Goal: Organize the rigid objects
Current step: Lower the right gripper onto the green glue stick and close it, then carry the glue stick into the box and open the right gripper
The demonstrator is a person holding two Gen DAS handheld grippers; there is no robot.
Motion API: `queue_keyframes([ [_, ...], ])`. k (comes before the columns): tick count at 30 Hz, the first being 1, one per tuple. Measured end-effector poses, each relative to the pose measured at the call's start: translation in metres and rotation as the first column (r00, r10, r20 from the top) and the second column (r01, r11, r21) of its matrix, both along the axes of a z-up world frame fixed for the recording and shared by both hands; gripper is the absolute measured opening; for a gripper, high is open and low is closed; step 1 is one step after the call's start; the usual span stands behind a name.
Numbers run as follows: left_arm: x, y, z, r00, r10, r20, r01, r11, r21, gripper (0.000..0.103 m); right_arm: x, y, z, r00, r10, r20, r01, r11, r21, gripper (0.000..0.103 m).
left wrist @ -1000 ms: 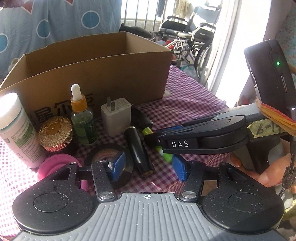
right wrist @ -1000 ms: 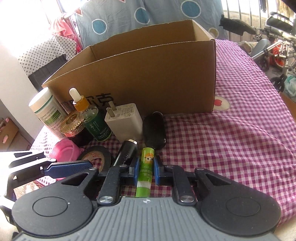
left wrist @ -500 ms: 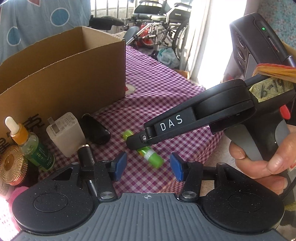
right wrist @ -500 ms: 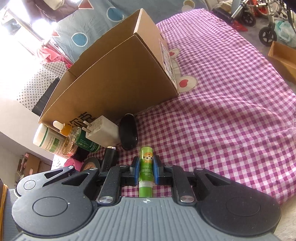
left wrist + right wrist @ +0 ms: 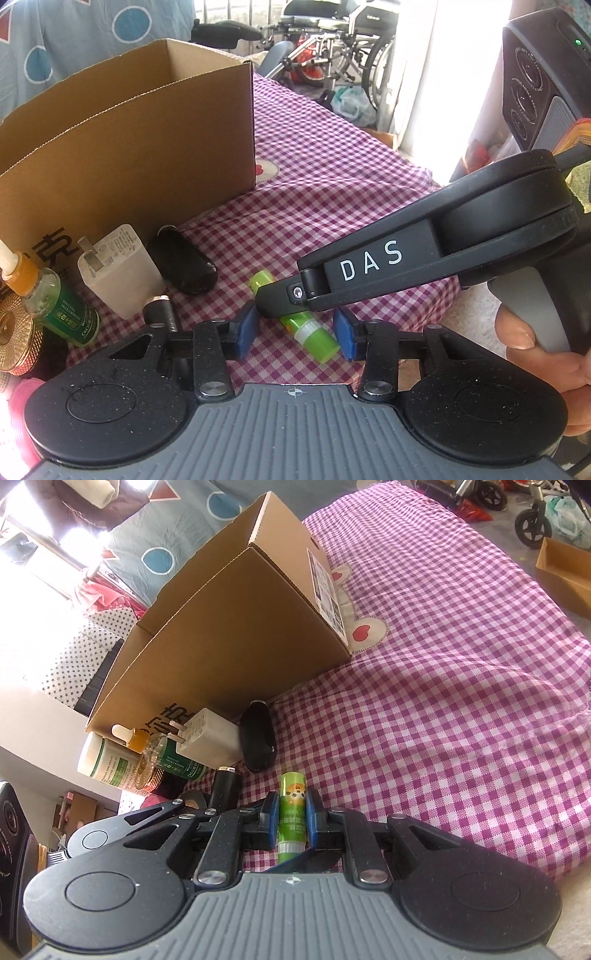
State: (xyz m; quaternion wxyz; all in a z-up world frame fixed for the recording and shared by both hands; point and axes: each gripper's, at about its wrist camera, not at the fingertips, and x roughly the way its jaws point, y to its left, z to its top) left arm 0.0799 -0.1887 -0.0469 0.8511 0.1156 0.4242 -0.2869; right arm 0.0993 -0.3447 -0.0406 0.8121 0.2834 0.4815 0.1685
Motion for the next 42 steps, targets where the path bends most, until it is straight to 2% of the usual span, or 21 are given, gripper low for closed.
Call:
queue_keyframes([
  [4, 0.001, 0.004, 0.002, 1.0, 0.016, -0.025, -0.016, 1.0, -0.024, 0.041, -0.001, 0.001, 0.0, 1.0, -0.01, -0.011, 0.01, 1.0, 0.008, 0.016],
  [10, -0.007, 0.008, 0.017, 0.999, 0.034, 0.019, -0.033, 0.998, -0.058, 0.041, -0.005, 0.004, 0.02, 1.0, -0.012, 0.013, 0.013, 1.0, -0.017, 0.016],
  [15, -0.017, 0.023, 0.051, 0.99, 0.081, 0.113, -0.068, 0.991, -0.118, 0.041, -0.006, 0.019, 0.066, 0.992, 0.039, 0.118, -0.03, 0.996, -0.079, 0.016],
  [18, -0.021, 0.039, 0.076, 0.977, 0.127, 0.174, -0.102, 0.984, -0.143, 0.041, -0.001, 0.034, 0.098, 0.976, 0.092, 0.196, -0.074, 0.992, -0.099, 0.016],
  [22, -0.014, 0.063, 0.109, 0.951, 0.197, 0.237, -0.167, 0.976, -0.139, 0.041, 0.018, 0.064, 0.136, 0.944, 0.179, 0.278, -0.159, 0.983, -0.093, 0.016],
  [26, 0.014, 0.089, 0.133, 0.933, 0.27, 0.238, -0.247, 0.961, -0.124, 0.041, 0.052, 0.1, 0.159, 0.92, 0.252, 0.299, -0.24, 0.968, -0.078, 0.016],
  [29, 0.048, 0.107, 0.14, 0.931, 0.309, 0.192, -0.292, 0.95, -0.111, 0.041, 0.092, 0.135, 0.168, 0.914, 0.3, 0.272, -0.29, 0.954, -0.075, 0.016],
  [33, 0.094, 0.124, 0.132, 0.931, 0.344, 0.126, -0.337, 0.939, -0.069, 0.041, 0.143, 0.167, 0.16, 0.93, 0.321, 0.18, -0.317, 0.947, -0.051, 0.016],
  [37, 0.133, 0.135, 0.113, 0.925, 0.374, 0.063, -0.374, 0.927, -0.01, 0.043, 0.195, 0.194, 0.136, 0.941, 0.334, 0.059, -0.332, 0.943, -0.035, 0.016],
  [42, 0.164, 0.154, 0.092, 0.908, 0.418, -0.009, -0.418, 0.908, 0.03, 0.044, 0.241, 0.216, 0.1, 0.937, 0.344, -0.059, -0.347, 0.937, -0.041, 0.016],
])
